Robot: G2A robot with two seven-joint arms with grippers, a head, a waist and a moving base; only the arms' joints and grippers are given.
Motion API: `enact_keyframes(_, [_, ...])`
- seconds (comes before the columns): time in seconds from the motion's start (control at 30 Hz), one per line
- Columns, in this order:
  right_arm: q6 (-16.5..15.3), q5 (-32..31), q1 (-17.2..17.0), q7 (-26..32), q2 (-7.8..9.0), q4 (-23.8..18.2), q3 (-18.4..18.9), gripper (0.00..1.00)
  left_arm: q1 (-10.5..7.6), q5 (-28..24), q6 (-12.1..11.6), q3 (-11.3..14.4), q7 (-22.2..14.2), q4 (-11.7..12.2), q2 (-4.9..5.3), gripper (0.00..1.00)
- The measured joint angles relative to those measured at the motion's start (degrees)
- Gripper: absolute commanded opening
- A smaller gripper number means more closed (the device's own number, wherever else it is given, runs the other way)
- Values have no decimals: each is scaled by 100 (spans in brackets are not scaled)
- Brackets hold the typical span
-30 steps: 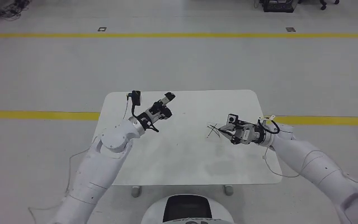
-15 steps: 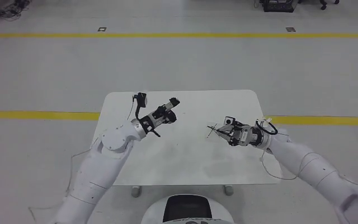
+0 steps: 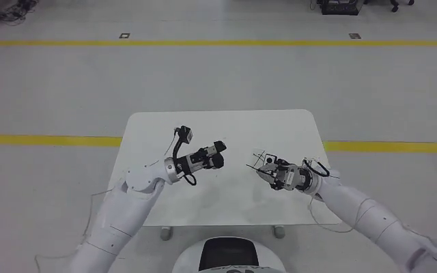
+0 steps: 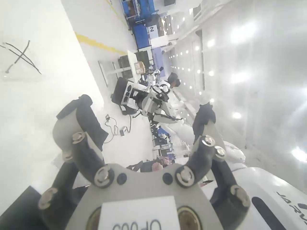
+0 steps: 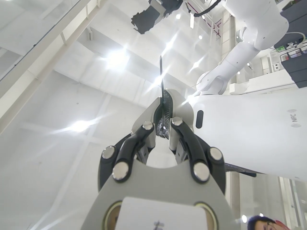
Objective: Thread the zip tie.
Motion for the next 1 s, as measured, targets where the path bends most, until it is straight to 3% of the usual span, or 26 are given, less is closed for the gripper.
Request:
enact_keyframes(0.27, [0, 0, -21, -22, -4, -15, 9, 0, 6, 6, -17, -1, 27, -6, 0, 100])
enact_keyframes(0.43, [0, 0, -415, 1, -82, -78, 325, 0, -17, -173, -96, 213, -7, -76, -29, 100])
enact_keyframes(0.7, [0, 0, -975, 0, -205, -314, 846, 0, -275, -430, -387, 560, -442, 169, -72, 100])
enact_keyframes(1.0, [0, 0, -1066, 0, -261, -227, 944, 0, -343, -485, -483, 633, -479, 271, -80, 100])
